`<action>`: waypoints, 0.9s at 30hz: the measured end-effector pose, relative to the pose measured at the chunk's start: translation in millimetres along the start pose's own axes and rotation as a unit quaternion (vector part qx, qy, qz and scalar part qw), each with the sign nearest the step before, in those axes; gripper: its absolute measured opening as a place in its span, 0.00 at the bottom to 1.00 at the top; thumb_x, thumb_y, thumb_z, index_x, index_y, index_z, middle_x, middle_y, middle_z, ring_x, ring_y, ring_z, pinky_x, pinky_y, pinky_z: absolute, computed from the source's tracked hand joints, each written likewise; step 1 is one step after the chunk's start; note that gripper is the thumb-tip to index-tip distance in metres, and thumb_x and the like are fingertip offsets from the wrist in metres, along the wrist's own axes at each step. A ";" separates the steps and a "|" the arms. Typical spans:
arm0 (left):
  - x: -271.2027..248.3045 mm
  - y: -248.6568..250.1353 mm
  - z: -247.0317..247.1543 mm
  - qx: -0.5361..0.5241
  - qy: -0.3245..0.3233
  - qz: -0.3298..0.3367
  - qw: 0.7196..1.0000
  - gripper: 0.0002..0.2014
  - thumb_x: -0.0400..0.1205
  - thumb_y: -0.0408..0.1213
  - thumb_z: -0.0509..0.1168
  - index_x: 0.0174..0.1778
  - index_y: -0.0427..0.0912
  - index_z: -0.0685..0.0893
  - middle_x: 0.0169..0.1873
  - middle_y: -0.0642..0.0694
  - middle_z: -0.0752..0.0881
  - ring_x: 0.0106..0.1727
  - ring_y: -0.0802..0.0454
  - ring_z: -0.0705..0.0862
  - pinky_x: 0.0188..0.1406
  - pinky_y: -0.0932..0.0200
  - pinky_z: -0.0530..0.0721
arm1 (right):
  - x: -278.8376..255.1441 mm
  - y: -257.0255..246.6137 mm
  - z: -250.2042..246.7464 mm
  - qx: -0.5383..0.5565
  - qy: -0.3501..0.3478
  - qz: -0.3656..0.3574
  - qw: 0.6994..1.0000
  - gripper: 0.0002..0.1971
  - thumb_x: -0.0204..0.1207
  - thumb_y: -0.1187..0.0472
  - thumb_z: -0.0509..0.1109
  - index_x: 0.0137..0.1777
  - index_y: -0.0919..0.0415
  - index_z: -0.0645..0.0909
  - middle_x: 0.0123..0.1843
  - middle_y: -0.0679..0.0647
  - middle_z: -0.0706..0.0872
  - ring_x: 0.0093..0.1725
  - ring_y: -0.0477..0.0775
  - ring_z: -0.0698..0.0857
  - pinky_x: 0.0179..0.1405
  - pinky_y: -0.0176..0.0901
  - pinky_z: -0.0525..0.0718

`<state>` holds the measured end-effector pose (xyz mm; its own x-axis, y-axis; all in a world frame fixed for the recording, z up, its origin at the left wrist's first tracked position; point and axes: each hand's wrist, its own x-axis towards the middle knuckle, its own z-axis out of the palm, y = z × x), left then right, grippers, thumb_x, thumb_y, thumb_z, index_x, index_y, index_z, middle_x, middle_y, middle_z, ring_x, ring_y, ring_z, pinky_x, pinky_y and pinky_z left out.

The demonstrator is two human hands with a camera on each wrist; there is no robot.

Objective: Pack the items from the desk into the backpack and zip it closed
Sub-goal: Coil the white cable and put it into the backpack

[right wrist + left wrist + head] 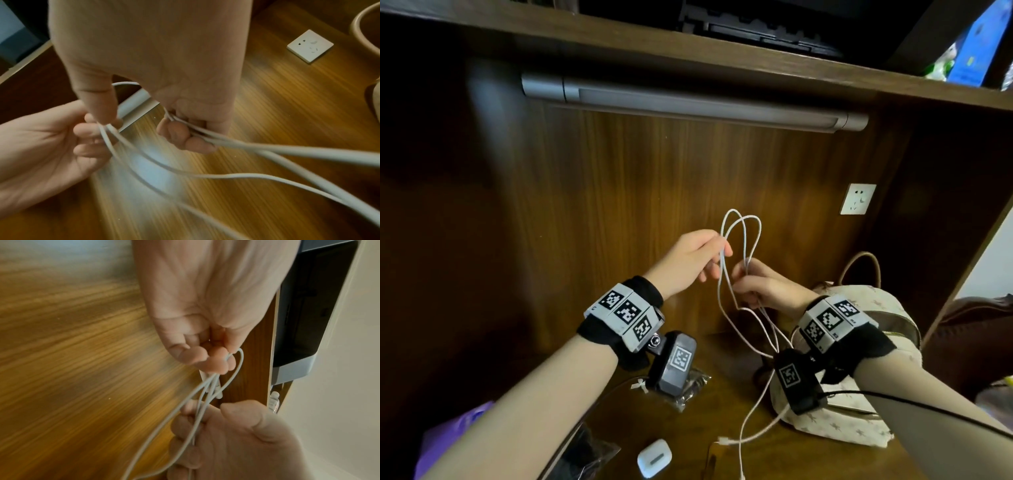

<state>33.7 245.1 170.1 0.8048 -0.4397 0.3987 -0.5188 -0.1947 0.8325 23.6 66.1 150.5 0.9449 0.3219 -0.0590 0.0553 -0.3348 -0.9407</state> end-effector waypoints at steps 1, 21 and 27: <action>0.5 2.3 2.4 0.001 -0.005 0.003 1.000 0.14 0.87 0.36 0.52 0.42 0.43 0.81 0.29 0.50 0.80 0.32 0.59 0.81 0.27 0.69 0.76 | -1.8 -1.0 2.7 -0.021 -0.010 -0.005 1.000 0.21 0.61 0.58 0.70 0.54 0.58 0.69 0.38 0.52 0.74 0.33 0.47 0.72 0.31 0.37 0.71; 3.6 5.1 3.0 0.069 -0.024 0.020 0.997 0.20 0.82 0.44 0.63 0.70 0.61 0.71 0.79 0.58 0.61 0.79 0.63 0.58 0.76 0.57 0.59 | 10.4 9.3 15.2 -0.116 -0.025 -0.135 0.984 0.11 0.83 0.70 0.56 0.43 0.55 0.72 0.33 0.46 0.72 0.27 0.35 0.74 0.32 0.29 0.73; 7.1 0.6 -17.5 0.042 0.110 0.052 0.992 0.14 0.84 0.41 0.62 0.64 0.60 0.77 0.80 0.54 0.61 0.76 0.66 0.57 0.66 0.72 0.59 | 5.1 24.9 0.7 -0.065 0.050 -0.076 0.994 0.05 0.84 0.65 0.58 0.46 0.61 0.73 0.32 0.50 0.75 0.29 0.44 0.79 0.36 0.37 0.81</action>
<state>44.1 257.2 180.2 0.7845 -0.2604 0.5628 -0.6169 -0.2355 0.7510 29.6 60.1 126.6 0.9497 0.2896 0.1192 0.2338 -0.4023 -0.8852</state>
